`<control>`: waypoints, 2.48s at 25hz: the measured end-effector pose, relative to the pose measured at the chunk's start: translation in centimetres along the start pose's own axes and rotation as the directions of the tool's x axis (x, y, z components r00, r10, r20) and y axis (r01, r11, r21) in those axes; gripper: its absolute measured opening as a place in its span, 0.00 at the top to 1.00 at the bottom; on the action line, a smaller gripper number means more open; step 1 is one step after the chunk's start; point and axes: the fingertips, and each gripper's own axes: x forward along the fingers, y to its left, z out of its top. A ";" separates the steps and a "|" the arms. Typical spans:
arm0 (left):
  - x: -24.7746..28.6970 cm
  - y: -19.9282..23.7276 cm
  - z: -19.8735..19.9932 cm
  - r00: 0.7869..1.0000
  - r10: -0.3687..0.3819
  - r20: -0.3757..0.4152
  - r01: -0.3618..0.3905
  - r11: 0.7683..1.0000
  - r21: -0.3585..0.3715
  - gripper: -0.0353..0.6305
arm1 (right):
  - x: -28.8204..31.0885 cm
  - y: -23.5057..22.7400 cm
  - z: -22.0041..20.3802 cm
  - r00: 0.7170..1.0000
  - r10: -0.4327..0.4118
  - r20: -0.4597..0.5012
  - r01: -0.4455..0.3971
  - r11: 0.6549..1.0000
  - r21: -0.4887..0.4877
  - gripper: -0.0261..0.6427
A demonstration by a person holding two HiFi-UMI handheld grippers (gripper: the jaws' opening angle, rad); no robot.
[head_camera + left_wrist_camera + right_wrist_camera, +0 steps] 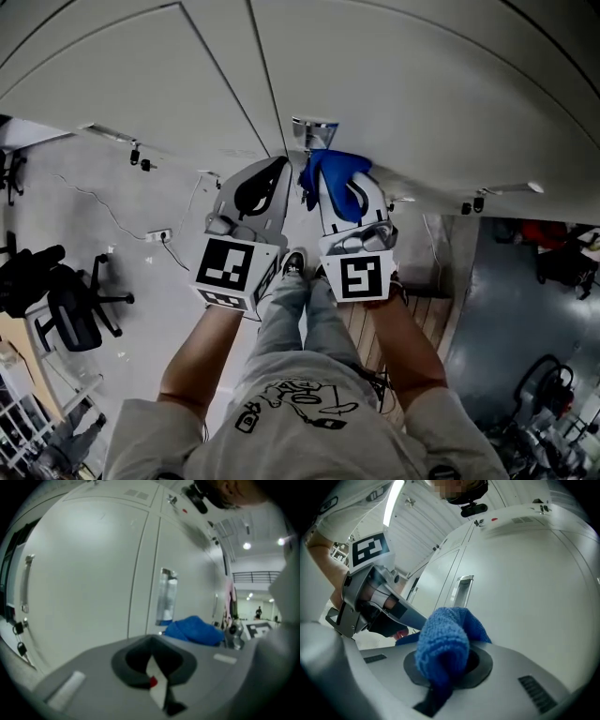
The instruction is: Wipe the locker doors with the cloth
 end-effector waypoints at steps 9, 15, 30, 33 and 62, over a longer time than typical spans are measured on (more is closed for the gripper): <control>1.2 0.7 -3.3 1.000 -0.003 -0.029 0.002 1.000 -0.028 0.94 | 0.8 1.4 -2.7 0.997 0.023 0.074 -0.028 0.997 0.071 0.92; 1.6 0.8 -5.6 0.999 0.005 -0.052 -0.007 0.999 -0.044 0.94 | 1.8 3.4 -5.7 0.997 0.069 0.030 -0.070 0.997 0.037 0.92; 0.0 -2.0 -0.2 1.000 0.003 0.023 -0.002 0.999 -0.044 0.94 | -1.4 -0.8 -3.3 0.996 0.044 -0.078 -0.045 0.999 -0.016 0.92; -0.9 -2.5 2.7 0.998 0.002 0.061 0.000 1.000 -0.031 0.94 | -1.8 -2.1 0.4 0.999 0.019 -0.041 -0.021 0.999 -0.050 0.92; -3.8 -10.1 20.5 0.937 -0.115 0.329 0.077 0.989 0.127 0.94 | -7.2 -13.6 23.0 0.947 -0.173 0.272 0.204 0.975 -0.090 0.92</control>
